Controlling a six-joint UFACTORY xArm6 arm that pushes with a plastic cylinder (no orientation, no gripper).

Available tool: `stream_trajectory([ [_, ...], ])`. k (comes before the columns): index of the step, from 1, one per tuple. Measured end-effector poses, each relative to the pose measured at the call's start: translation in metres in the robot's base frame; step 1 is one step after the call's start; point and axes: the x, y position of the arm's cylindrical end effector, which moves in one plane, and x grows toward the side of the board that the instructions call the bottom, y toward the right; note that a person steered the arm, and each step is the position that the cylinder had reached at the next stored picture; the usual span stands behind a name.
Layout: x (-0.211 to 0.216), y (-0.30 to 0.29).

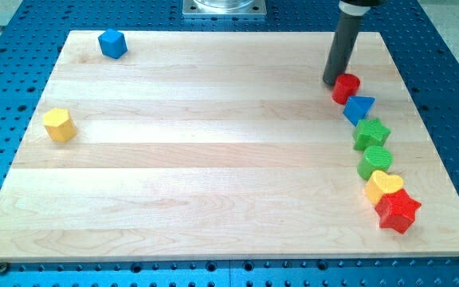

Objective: Move the hexagon above the red circle

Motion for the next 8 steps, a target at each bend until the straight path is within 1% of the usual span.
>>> stream_trajectory([
  [1, 0.003, 0.003],
  [2, 0.003, -0.031],
  [3, 0.04, -0.11],
  [4, 0.138, -0.165],
  [5, 0.2, -0.279],
  [6, 0.191, -0.388],
  [7, 0.165, -0.442],
  [8, 0.129, -0.451],
])
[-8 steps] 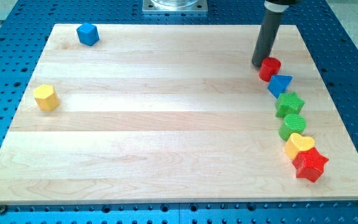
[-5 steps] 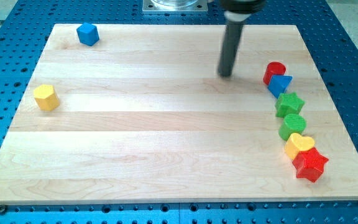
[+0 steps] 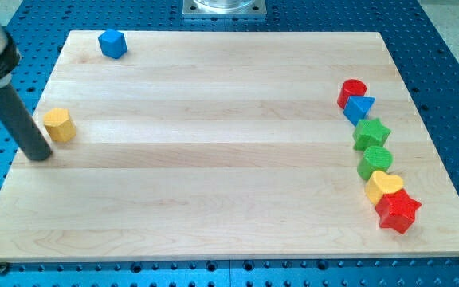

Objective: Move the hexagon above the red circle

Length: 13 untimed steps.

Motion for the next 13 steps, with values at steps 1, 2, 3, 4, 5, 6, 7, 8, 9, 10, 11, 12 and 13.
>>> stream_trajectory([
  [1, -0.048, -0.008],
  [2, -0.048, 0.036],
  [3, -0.033, -0.023],
  [4, -0.038, 0.001],
  [5, -0.074, 0.042],
  [6, -0.041, -0.004],
  [7, -0.018, 0.043],
  [8, -0.059, 0.099],
  [9, -0.096, 0.203],
  [10, -0.072, 0.181],
  [11, -0.054, 0.201],
  [12, -0.052, 0.22],
  [13, -0.032, 0.172],
])
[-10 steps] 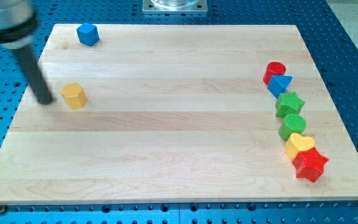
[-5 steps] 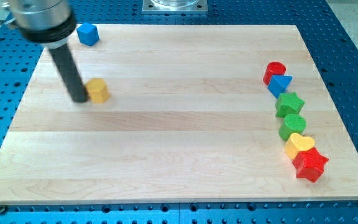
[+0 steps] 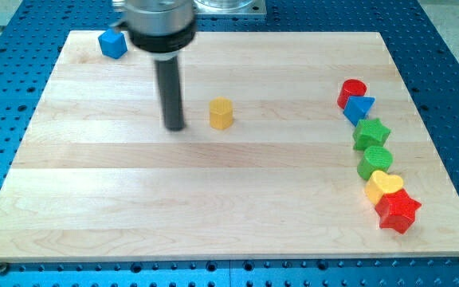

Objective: Move the hexagon above the red circle

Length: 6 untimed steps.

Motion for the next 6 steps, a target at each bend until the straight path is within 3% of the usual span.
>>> stream_trajectory([
  [1, 0.0, 0.08],
  [2, -0.06, 0.094],
  [5, -0.066, 0.141],
  [6, -0.07, 0.227],
])
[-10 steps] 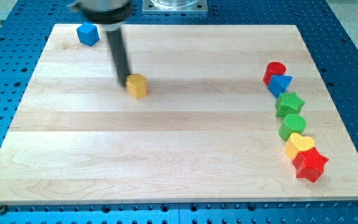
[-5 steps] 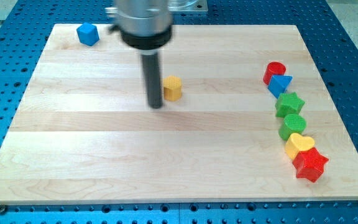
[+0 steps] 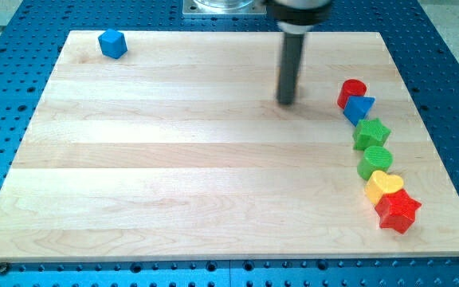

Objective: Move the hexagon above the red circle

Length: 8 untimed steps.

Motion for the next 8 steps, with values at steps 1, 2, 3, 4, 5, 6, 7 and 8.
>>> stream_trajectory([
  [1, 0.006, -0.033],
  [2, 0.018, -0.101],
  [3, -0.018, -0.083],
  [4, -0.03, -0.024],
  [5, -0.031, 0.023],
  [6, -0.05, 0.022],
  [7, -0.058, 0.039],
  [8, -0.062, 0.044],
])
